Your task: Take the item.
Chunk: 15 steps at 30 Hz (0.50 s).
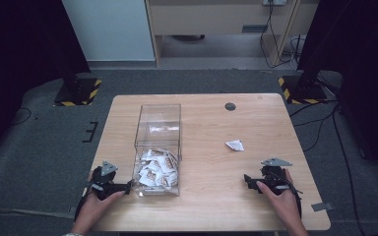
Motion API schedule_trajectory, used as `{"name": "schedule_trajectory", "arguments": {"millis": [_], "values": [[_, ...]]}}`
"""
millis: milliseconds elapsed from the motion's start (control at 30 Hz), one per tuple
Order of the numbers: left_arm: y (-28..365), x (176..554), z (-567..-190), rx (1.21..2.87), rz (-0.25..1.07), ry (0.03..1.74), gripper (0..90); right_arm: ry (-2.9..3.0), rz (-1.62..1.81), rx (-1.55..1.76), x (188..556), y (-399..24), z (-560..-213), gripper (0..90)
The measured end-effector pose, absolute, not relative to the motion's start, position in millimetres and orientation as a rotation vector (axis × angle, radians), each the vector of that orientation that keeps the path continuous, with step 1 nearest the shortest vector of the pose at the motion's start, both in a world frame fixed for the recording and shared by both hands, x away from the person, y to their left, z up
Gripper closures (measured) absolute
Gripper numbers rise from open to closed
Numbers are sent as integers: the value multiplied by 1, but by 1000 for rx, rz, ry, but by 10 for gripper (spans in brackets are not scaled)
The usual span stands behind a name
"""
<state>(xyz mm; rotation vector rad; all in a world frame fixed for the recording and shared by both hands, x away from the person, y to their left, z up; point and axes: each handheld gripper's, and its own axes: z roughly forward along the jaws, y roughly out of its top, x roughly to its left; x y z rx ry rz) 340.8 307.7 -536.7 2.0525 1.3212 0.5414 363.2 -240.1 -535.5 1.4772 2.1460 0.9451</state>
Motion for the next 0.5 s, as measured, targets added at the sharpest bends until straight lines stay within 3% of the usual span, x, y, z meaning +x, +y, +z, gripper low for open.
{"name": "schedule_trajectory", "arguments": {"millis": [500], "values": [[308, 341, -537, 2055, 539, 1316, 0, 2165, 894, 1401, 359, -233, -539, 4]]}}
